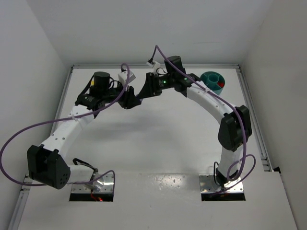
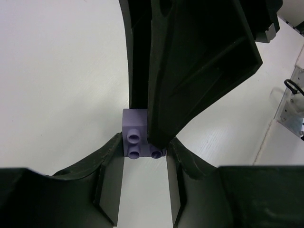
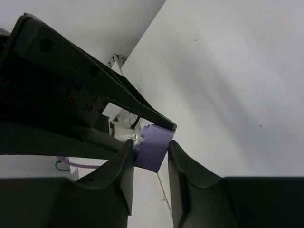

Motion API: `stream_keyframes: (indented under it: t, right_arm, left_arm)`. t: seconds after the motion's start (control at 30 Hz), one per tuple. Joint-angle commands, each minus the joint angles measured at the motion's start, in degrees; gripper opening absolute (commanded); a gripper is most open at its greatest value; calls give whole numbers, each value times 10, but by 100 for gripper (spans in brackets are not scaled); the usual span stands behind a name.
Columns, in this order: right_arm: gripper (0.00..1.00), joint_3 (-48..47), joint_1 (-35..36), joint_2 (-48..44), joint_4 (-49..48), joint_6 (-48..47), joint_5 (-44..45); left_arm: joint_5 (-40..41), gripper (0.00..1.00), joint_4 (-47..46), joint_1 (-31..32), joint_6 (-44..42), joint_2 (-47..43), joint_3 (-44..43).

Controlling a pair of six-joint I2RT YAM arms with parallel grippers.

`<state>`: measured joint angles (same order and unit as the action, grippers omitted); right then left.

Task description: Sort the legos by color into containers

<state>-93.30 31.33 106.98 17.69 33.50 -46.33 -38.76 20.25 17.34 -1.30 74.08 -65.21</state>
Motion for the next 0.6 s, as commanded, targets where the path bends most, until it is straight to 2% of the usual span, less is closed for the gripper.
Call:
stream_keyframes:
  t: [0.0, 0.13, 0.17, 0.27, 0.4, 0.53, 0.57]
  right_arm:
    - [26, -9, 11, 4, -27, 1, -32]
    - [10, -4, 4, -15, -21, -7, -27]
    - [8, -4, -4, -20, -11, -18, -13]
    - [7, -9, -18, -38, 37, -71, 35]
    - [6, -9, -52, -56, 86, -118, 102]
    - [4, -4, -108, -84, 131, -164, 214]
    - [4, 1, -121, -90, 131, -171, 262]
  left_arm:
    - [6, 32, -34, 6, -4, -3, -2]
    - [32, 58, -34, 6, -4, -3, -2]
    - [37, 61, -34, 6, -4, -8, -2]
    - [44, 67, -28, 6, -9, -22, -2]
    - [31, 68, -22, -17, -9, -37, -2]
    - [68, 71, -6, -43, -3, -56, -2]
    - [81, 75, -6, -54, -3, -56, 4]
